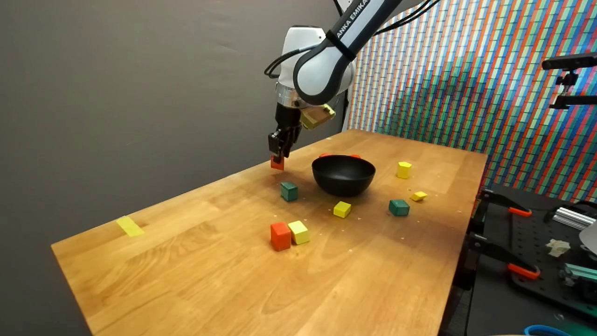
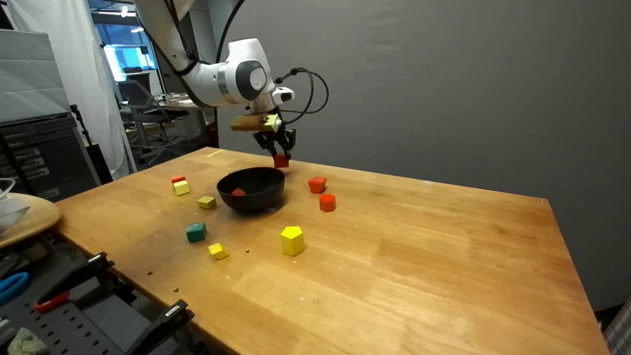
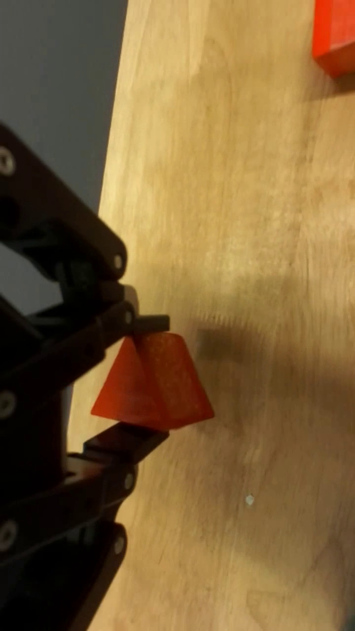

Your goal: Put all the toy blocks into the bowl.

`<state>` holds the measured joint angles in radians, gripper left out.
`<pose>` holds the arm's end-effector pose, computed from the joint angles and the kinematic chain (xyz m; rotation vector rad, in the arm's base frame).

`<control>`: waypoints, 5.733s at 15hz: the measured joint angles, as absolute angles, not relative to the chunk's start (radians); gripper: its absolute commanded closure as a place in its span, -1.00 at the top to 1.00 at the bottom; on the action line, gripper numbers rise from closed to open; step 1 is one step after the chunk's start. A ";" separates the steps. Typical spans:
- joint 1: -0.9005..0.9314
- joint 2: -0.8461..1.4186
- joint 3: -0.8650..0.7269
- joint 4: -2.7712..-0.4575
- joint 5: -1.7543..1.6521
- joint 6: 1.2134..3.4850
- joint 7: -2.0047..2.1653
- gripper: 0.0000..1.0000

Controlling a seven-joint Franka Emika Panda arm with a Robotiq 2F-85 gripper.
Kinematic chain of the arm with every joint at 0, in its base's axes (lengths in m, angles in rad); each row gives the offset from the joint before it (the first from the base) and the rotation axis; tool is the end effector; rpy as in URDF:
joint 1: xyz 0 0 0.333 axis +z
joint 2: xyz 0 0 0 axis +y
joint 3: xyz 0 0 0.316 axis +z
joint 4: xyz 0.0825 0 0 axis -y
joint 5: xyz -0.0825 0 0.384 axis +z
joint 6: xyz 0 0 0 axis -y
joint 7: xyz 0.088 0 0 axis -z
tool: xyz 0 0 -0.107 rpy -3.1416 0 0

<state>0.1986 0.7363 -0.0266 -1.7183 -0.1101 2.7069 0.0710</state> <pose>0.6812 0.1244 0.1855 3.0553 0.3130 0.3998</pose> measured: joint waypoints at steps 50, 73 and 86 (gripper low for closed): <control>0.283 0.665 0.025 -1.886 -0.161 2.604 0.244 0.07; 0.072 0.215 -0.009 -2.205 0.035 2.402 0.177 0.14; 0.071 0.200 0.021 -2.261 0.036 2.475 0.151 1.00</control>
<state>0.0710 0.2001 0.0213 -2.2605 0.0358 2.4751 0.1508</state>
